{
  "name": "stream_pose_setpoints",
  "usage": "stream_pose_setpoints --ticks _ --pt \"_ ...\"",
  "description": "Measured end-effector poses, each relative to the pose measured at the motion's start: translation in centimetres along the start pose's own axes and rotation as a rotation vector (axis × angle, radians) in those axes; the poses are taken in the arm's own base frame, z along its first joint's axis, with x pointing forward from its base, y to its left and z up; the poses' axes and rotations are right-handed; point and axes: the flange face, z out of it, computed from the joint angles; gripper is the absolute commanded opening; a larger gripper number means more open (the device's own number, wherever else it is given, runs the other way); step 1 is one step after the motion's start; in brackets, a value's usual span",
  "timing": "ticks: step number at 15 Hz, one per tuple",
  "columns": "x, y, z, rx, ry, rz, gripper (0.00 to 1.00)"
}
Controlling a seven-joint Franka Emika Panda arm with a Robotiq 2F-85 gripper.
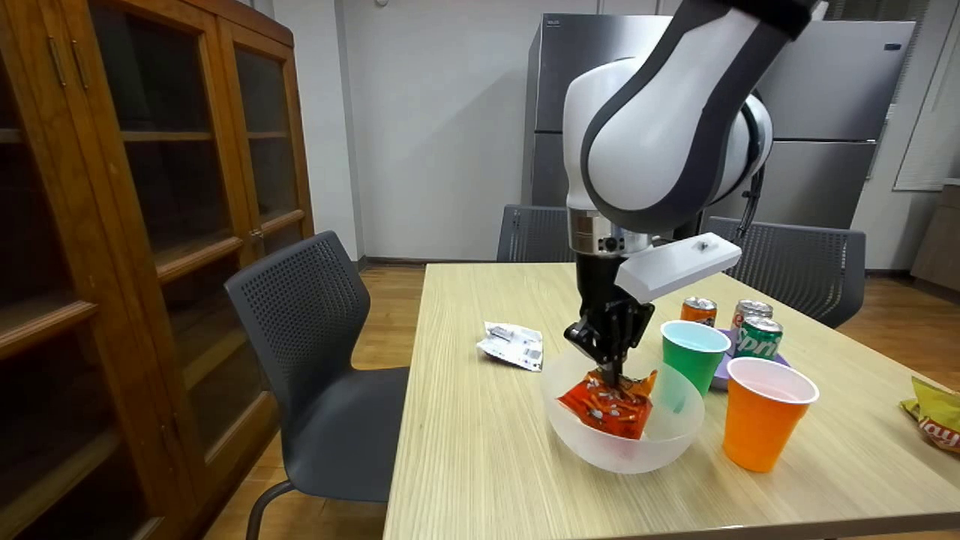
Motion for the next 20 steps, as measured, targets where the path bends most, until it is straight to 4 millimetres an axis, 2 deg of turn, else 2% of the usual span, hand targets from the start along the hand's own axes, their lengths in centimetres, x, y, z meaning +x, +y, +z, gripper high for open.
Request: stream_pose_setpoints --ticks 4,8,9,10,12,20 --pt "1.7 0.2 1.6 0.001 -0.023 0.003 0.0" --pt "2.6 0.3 2.8 -0.005 -0.046 0.006 0.0" --pt "2.7 0.4 2.9 -0.006 -0.049 0.007 0.26" --pt "2.8 0.4 3.0 -0.007 -0.051 0.007 0.27" --pt "2.9 0.5 3.0 -0.011 -0.052 0.008 0.4" --pt "3.1 1.2 2.3 -0.022 -0.039 0.017 0.99"
